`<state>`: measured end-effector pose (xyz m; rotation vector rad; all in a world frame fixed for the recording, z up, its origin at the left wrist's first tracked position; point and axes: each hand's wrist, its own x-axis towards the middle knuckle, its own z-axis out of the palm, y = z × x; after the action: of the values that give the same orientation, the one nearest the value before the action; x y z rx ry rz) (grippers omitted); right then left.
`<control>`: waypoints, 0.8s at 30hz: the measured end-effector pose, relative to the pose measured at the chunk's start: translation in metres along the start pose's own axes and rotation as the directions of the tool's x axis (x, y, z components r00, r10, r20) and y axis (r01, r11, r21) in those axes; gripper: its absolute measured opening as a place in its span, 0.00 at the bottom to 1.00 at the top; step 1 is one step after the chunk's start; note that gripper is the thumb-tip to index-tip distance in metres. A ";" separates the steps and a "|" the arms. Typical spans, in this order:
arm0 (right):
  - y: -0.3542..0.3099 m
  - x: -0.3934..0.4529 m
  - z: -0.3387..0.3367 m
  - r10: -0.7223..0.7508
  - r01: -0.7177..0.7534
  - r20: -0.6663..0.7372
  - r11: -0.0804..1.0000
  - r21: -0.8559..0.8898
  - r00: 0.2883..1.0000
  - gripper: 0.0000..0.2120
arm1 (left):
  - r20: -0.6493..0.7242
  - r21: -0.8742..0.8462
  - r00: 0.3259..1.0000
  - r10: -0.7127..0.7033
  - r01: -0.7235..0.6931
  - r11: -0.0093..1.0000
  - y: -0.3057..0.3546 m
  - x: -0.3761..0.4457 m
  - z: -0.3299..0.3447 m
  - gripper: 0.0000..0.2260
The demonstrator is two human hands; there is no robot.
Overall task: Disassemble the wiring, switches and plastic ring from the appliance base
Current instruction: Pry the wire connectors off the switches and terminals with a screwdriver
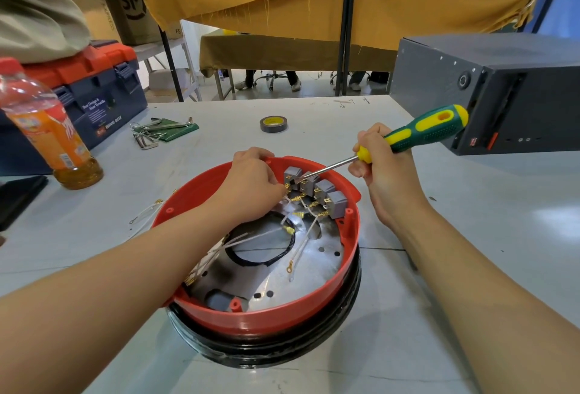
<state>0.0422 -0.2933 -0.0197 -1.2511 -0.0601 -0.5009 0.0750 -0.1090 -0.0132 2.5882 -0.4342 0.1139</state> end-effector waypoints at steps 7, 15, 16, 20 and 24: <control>0.007 0.001 0.003 0.048 -0.048 -0.018 0.999 0.015 0.999 0.17 | 0.020 -0.007 1.000 -0.003 0.003 1.000 0.000 -0.001 -0.001 0.08; -0.003 0.006 -0.006 0.108 -0.077 -0.135 0.973 0.217 0.985 0.11 | 0.024 -0.192 0.999 -0.026 0.031 0.981 0.007 -0.007 -0.018 0.07; -0.003 0.005 -0.005 0.110 -0.080 -0.130 0.973 0.217 0.985 0.11 | 0.032 -0.197 0.999 -0.020 0.026 0.980 0.007 -0.007 -0.022 0.08; -0.007 0.001 -0.001 0.066 -0.049 -0.099 0.984 0.170 0.993 0.12 | 0.043 -0.292 0.997 -0.059 0.069 0.954 0.002 -0.007 -0.035 0.09; -0.012 -0.004 0.004 0.026 -0.019 -0.077 0.995 0.101 0.997 0.13 | -0.086 -0.416 0.986 -0.144 0.095 0.904 -0.007 -0.011 -0.046 0.09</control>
<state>0.0347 -0.2912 -0.0089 -1.1320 -0.0051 -0.5207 0.0665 -0.0769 0.0218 2.1718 -0.2252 0.1139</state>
